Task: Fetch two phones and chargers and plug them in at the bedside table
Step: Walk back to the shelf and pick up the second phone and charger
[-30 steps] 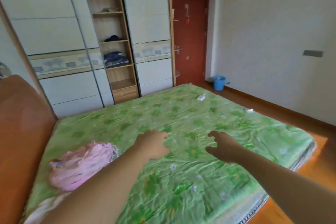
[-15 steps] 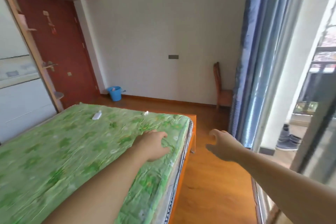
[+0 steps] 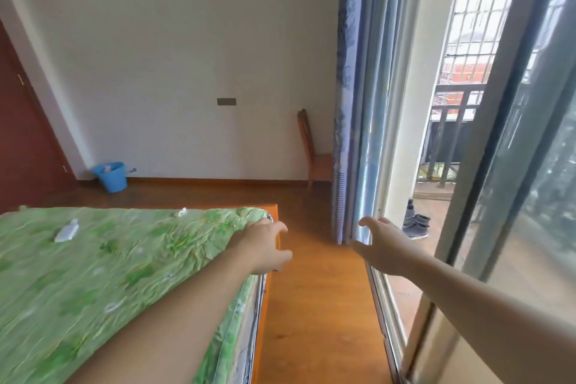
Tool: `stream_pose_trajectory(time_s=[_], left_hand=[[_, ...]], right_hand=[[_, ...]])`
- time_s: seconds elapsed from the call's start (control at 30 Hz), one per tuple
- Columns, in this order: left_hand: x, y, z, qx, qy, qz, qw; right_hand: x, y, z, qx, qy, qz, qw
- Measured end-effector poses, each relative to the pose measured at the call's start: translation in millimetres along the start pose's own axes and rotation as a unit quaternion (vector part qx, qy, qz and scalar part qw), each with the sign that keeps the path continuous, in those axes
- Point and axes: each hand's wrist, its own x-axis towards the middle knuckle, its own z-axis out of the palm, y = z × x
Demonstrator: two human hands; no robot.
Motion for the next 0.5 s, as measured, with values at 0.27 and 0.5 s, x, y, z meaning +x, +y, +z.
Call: stream_pose_trajectory(time_s=[0.27, 0.5], left_hand=[[77.0, 16.8, -16.0, -0.003, 0.029, -0.018, 0.999], [157.9, -8.1, -37.1, -0.02, 0.055, -0.051, 0.997]], right_hand=[[83.1, 39.2, -20.3, 0.019, -0.021, -0.004, 1.0], [184.1, 29.1, -32.2, 0.023, -0.011, -0.056, 0.998]])
